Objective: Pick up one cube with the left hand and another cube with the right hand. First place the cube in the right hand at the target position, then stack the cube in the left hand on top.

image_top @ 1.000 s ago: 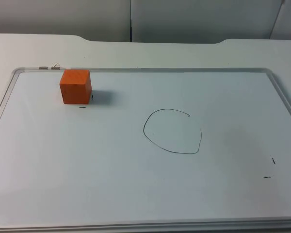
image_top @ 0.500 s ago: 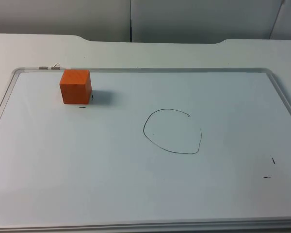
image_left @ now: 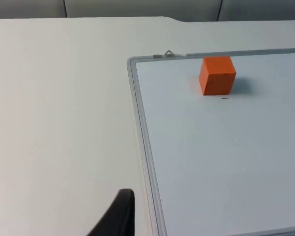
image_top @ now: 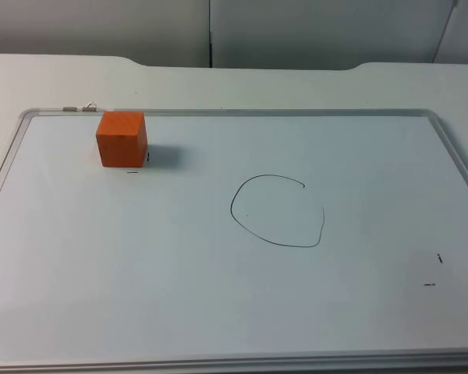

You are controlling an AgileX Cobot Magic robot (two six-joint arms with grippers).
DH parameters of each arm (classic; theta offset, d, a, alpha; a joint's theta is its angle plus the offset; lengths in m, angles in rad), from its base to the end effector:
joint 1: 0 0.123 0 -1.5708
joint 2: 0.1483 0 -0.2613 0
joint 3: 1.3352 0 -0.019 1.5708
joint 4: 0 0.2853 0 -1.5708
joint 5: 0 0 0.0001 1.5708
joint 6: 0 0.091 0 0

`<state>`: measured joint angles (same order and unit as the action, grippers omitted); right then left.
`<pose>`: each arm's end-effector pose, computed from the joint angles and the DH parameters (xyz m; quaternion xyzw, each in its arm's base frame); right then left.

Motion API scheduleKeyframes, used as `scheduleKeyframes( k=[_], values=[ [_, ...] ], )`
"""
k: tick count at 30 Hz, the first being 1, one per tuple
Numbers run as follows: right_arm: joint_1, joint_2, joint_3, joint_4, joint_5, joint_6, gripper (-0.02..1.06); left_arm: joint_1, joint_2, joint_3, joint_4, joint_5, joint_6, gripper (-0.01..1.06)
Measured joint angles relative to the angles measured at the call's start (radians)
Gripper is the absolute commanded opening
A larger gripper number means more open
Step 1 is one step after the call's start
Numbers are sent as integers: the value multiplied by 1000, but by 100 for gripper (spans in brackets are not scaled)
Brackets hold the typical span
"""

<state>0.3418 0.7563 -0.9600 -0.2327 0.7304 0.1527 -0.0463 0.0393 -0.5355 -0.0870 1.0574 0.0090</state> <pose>0.1820 0.0499 0.3913 -0.1105 0.8318 0.0220 0.5435 0.0513 -0.0093 0.3034 0.0251 0.8522 -0.0532 0.5200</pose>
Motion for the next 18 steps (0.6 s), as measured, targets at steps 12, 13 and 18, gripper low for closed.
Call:
scheduleKeyframes(
  k=[12, 13, 18],
  values=[
    [0, 0, 0, 13, -20, 2, 0, 0, 290, -137, -8, -250, 17, 105],
    [0, 0, 0, 18, -22, 2, 0, 0, 327, -157, -8, -277, 17, 105],
    [0, 0, 0, 19, -25, 2, 0, 0, 548, -261, -26, -357, 66, 105]
  ],
)
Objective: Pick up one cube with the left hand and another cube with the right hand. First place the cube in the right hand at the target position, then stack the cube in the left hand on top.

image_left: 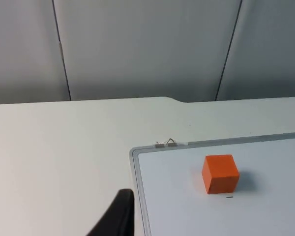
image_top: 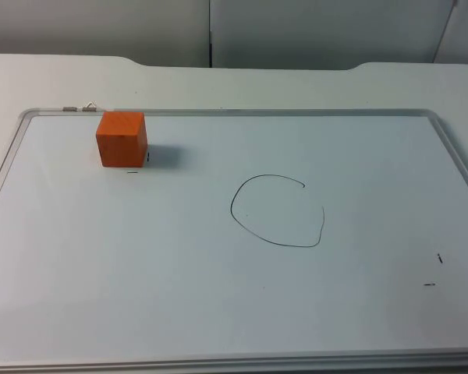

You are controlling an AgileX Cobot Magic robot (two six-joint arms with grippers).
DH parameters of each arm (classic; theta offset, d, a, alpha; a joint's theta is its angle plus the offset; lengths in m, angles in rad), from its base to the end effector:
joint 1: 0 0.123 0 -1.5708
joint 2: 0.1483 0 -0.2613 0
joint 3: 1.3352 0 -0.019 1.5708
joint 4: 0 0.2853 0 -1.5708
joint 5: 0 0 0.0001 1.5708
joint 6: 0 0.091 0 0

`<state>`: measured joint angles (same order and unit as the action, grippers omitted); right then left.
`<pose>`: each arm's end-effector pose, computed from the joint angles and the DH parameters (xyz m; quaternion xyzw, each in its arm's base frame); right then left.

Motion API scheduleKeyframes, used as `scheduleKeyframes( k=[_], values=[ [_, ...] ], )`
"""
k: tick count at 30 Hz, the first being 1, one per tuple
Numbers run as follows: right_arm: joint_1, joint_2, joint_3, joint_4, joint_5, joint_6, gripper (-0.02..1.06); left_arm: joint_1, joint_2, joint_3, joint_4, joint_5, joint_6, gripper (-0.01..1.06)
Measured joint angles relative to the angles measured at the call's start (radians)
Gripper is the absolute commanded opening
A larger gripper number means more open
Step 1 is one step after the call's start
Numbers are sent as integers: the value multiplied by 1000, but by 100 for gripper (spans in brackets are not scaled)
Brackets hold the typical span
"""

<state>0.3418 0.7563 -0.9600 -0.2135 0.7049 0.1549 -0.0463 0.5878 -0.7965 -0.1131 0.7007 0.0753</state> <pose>0.1825 0.0517 0.3931 -0.1078 0.8261 0.0346 0.5520 0.1567 -0.0139 0.3643 0.0347 0.8329 -0.0462 0.5504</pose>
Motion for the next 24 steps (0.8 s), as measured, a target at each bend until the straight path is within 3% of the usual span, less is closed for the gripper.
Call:
scheduleKeyframes(
  k=[12, 19, 24],
  values=[
    [0, 0, 0, 3, -2, 0, 0, 0, 581, -268, -288, -19, 336, 105],
    [0, 0, 0, 3, -4, 0, 0, 0, 792, -343, -396, -35, 428, 105],
    [0, 0, 0, 3, -9, 0, 0, -65, 943, -353, -410, -138, 440, 105]
  ],
)
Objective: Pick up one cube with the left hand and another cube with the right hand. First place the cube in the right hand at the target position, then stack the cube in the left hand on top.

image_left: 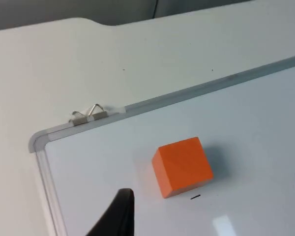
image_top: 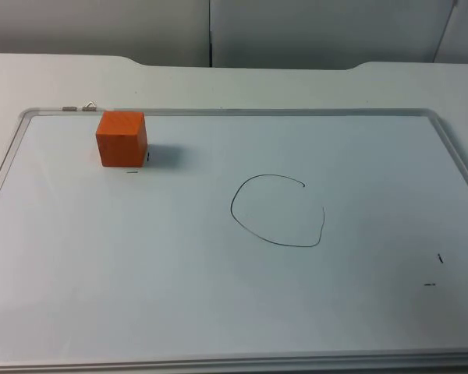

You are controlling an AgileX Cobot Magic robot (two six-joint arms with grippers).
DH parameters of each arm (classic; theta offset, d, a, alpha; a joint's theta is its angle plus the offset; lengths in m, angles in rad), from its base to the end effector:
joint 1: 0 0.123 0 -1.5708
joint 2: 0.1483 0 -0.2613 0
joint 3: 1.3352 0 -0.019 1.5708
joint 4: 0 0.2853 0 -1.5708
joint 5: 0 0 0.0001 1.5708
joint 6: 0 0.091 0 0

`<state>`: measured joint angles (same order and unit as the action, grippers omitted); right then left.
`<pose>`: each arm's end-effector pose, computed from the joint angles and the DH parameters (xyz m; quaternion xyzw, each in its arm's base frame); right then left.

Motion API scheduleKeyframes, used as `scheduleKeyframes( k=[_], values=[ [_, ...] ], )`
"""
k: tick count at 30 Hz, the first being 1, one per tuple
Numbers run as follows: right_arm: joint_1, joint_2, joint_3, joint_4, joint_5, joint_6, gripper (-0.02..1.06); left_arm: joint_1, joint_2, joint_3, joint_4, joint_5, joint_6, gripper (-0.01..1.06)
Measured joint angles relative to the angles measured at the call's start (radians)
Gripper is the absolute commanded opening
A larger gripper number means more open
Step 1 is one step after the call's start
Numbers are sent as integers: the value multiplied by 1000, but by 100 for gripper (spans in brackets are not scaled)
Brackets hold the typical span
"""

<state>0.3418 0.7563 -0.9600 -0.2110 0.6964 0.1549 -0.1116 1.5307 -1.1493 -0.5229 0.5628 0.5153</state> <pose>0.1827 0.0520 0.3937 -0.1076 0.8239 0.0367 0.5552 0.3632 -0.0651 0.2556 0.1301 0.9093 -0.1338 0.3719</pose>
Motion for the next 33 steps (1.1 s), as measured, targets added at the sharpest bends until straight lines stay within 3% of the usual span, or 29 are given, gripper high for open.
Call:
scheduleKeyframes(
  k=[4, 9, 19, 33],
  values=[
    [0, 0, 0, 0, -1, 0, 0, -87, 113, -10, -2, -121, -34, 105],
    [0, 0, 0, 0, -1, 0, 0, -133, 235, -69, 30, -195, -108, 105],
    [0, 0, 0, 0, -1, 0, 0, -145, 440, -167, 120, -223, -259, 105],
    [0, 0, 0, 0, -4, 0, 0, -145, 580, -167, 136, -292, -281, 105]
  ],
)
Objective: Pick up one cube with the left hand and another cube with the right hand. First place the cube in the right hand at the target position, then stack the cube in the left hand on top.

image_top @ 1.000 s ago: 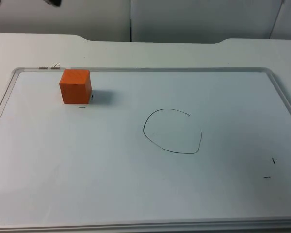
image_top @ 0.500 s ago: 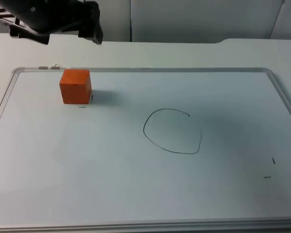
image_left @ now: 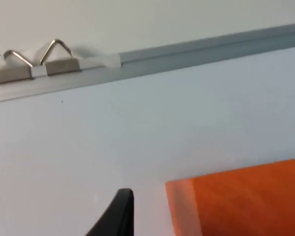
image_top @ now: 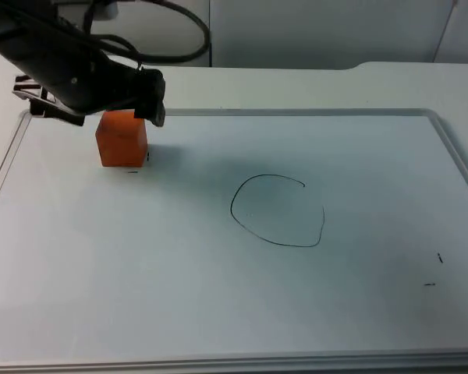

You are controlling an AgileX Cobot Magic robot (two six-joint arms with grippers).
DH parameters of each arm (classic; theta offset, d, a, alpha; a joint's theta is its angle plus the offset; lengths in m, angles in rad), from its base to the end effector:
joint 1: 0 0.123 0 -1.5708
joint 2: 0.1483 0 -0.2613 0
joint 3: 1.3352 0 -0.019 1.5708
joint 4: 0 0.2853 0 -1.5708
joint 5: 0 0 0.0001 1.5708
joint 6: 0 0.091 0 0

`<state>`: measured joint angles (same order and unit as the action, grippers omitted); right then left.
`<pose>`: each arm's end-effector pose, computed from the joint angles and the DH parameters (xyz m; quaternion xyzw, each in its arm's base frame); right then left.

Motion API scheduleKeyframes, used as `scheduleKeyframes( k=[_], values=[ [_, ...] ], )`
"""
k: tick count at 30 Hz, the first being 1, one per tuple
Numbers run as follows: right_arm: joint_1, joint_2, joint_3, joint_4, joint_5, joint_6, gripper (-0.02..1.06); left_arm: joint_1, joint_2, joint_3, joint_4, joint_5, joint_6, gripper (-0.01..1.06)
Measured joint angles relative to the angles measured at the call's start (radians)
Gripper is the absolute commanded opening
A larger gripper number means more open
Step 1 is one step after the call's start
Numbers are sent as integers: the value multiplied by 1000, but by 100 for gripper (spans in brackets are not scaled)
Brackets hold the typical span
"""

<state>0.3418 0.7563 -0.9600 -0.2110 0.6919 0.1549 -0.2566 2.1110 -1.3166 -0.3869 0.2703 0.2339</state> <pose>0.1829 0.0521 0.3941 -0.1077 0.8226 0.0373 0.5570 0.4303 -0.1224 0.0798 0.0705 0.9498 -0.1065 0.2857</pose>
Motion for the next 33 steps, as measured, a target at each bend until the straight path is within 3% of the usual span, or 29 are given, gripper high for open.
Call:
scheduleKeyframes(
  k=[13, 17, 21, 23, 27, 28, 31, 33],
  values=[
    [0, 0, 0, 0, 0, 0, 0, 0, 65, 0, 6, -28, -2, 104],
    [0, 0, 0, 0, 0, 0, 0, 0, 65, 0, 8, -37, -2, 97],
    [0, 0, 0, 0, 0, 0, 0, 0, 65, 0, 8, -45, -2, 71],
    [0, 0, 0, 0, 0, 0, 0, 0, 65, 0, 8, -47, -2, 64],
    [0, 0, 0, 0, 0, 0, 0, 0, 65, 0, 2, -47, -2, 27],
    [0, 0, 0, 0, 0, 0, 0, 0, 65, 0, -4, -42, -2, 27],
    [0, 0, 0, 0, 0, 0, 0, 0, 50, 0, -14, -13, -2, 3],
    [0, 0, 0, 0, 0, 0, 0, 0, 3, 0, -14, 46, -2, 0]
  ],
)
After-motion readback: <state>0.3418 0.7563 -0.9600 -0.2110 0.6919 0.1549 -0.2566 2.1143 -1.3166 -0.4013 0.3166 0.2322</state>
